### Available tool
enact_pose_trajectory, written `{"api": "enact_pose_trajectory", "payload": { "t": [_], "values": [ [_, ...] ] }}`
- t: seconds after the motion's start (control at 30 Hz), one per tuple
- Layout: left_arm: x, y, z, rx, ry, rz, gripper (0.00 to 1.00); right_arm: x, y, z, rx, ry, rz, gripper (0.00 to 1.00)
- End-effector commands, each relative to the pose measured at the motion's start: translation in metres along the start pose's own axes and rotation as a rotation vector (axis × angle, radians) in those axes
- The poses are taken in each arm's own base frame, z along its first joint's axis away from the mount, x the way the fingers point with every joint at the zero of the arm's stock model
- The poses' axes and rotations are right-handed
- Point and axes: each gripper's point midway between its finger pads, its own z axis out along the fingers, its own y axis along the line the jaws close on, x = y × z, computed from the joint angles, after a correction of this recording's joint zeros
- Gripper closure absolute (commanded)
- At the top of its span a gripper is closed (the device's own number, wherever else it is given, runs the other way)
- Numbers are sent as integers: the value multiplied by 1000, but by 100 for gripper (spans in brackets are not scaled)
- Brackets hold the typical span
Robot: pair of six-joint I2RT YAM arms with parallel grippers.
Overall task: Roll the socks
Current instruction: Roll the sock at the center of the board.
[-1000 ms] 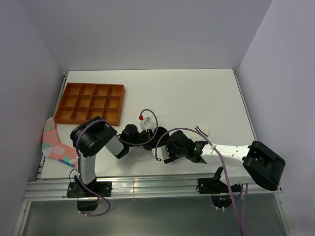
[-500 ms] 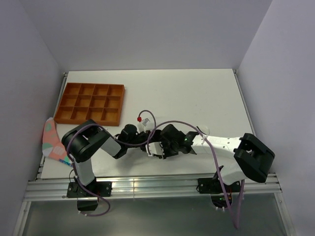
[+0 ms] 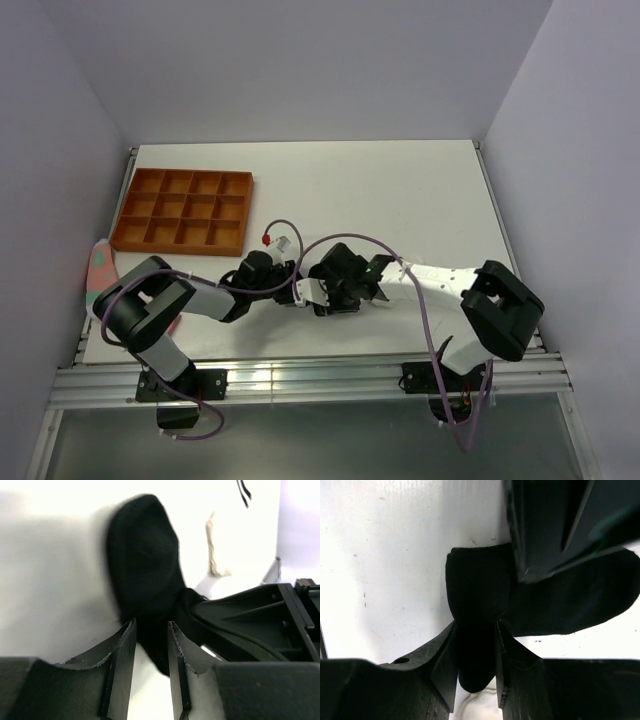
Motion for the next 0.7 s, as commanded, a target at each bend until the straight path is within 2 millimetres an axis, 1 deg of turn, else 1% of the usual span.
{"api": "enact_pose_trajectory", "payload": {
  "t": [0.0,0.03,0.07,0.1,0.13,0.17,0.23,0.27,0.37,0.4,0.47,0.5,0.53,0.57,0.6,0.63,0.67],
  "values": [
    [-11,27,-10,-137,-67,15,63,30,28,2,-148,113,101,79],
    [-13,26,-15,-141,-81,16,61,27,21,0,-148,103,114,80],
    [-15,26,-17,-139,-93,15,61,23,23,0,-179,87,117,80],
    [-17,26,-19,-142,-106,14,60,28,29,0,-222,107,134,80],
    [-20,28,-21,-151,-128,9,60,21,21,-2,-227,87,141,79],
    [-21,25,-24,-140,-139,15,59,19,20,-4,-255,68,157,80],
    [-19,30,-27,-153,-148,13,59,17,15,-6,-306,79,194,80],
    [-19,30,-28,-151,-150,15,59,19,9,-7,-315,79,215,79],
    [-17,33,-31,-146,-162,20,60,15,3,-6,-392,83,268,80],
    [-19,28,-31,-123,-176,35,60,15,0,-6,-432,89,302,80],
    [-16,26,-35,-105,-184,58,60,13,-3,-4,-460,93,333,80],
    [-16,25,-36,-99,-191,73,60,19,1,-1,-503,120,360,80],
    [-16,19,-38,-78,-200,106,60,13,-5,-1,-512,106,367,80],
    [-16,17,-39,-69,-205,121,60,12,-6,1,-526,106,376,80],
    [-16,13,-40,-50,-210,143,60,16,1,3,-578,131,406,80],
    [-15,8,-42,-31,-220,177,60,9,-7,3,-586,106,413,80],
    [-15,3,-43,-14,-228,196,60,8,-8,4,-605,105,425,80]
  ]
}}
